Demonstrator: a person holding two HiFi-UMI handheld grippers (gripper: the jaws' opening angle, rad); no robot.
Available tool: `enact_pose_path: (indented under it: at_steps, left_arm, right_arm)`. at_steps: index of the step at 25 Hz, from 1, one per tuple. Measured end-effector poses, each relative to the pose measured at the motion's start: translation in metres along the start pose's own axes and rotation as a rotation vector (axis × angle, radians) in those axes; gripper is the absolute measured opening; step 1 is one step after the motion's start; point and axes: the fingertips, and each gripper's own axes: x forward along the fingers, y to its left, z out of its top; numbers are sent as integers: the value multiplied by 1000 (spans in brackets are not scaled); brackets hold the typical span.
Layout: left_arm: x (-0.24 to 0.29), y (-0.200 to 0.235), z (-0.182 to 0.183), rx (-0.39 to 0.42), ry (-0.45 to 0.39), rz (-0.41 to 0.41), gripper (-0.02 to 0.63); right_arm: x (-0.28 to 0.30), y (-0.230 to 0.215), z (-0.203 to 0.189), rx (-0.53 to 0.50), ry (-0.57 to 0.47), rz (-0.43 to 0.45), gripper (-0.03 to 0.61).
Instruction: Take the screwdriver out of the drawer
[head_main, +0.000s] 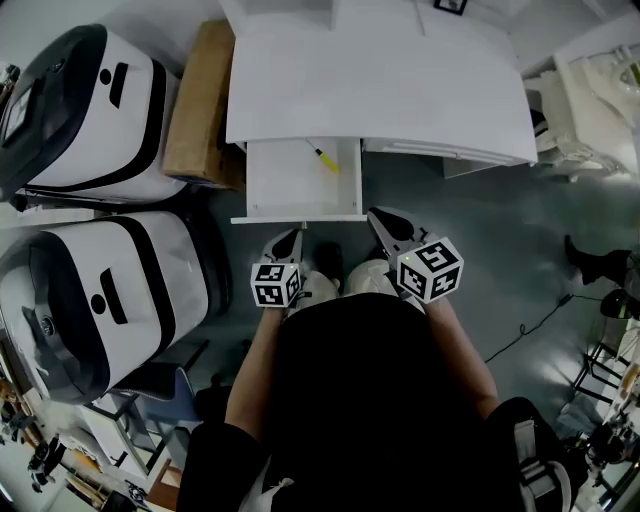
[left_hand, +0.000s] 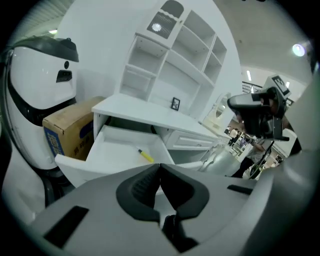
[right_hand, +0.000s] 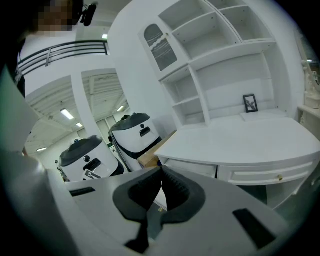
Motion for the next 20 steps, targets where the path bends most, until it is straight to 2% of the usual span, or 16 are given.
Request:
enact_pose_path:
  at_steps: [5,9,12,16,20]
  left_arm:
    - [-18,-9,47,-6,-111,-15,23]
    - [-29,-20,79,-6,-163,-21,23]
    - [-33,-32,98,-33,-201,-54,23]
    - [-33,-44,112,-41,-205,-62,23]
    - [-26,-49,122,-59,-193,-29,25]
  right_arm:
    - [6,3,6,-23,-7,18,18]
    - [8,4,10,-45,-3,33,18]
    - [12,2,13,-60,6,45,18]
    - [22,-8,16,-75,34,65,18]
    - [41,-26,18,-95,86,85,18]
